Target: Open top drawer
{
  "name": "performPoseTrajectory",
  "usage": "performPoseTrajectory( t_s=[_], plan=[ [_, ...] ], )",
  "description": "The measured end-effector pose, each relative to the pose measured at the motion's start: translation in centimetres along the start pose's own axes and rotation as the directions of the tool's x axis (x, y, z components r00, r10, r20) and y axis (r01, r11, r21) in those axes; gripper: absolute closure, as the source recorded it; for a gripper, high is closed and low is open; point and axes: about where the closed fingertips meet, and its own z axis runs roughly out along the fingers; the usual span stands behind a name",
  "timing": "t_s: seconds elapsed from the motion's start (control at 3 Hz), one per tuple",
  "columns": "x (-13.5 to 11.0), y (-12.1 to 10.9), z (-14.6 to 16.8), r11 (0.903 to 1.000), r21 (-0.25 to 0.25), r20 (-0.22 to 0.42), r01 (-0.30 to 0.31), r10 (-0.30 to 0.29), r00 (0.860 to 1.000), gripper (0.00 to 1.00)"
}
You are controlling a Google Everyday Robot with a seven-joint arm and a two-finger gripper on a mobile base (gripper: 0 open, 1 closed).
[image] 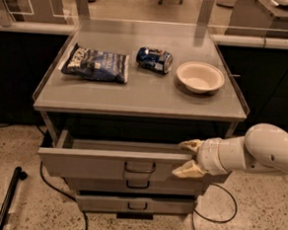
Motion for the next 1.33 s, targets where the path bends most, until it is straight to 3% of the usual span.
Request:
performPoseTrajectory(
  t_s=[0.33,0.67,1.33],
  plan=[
    [0.2,0.3,-0.3,1.0000,0.000,-0.006,0.000,0.000,1.000,0.76],
    [0.7,1.6,-1.8,1.0000,0.006,-0.026,0.005,-0.005,1.000,1.00],
    [0.2,2.5,-2.4,0.9998,0.013,-0.021,0.016,-0.016,1.000,1.00]
  ],
)
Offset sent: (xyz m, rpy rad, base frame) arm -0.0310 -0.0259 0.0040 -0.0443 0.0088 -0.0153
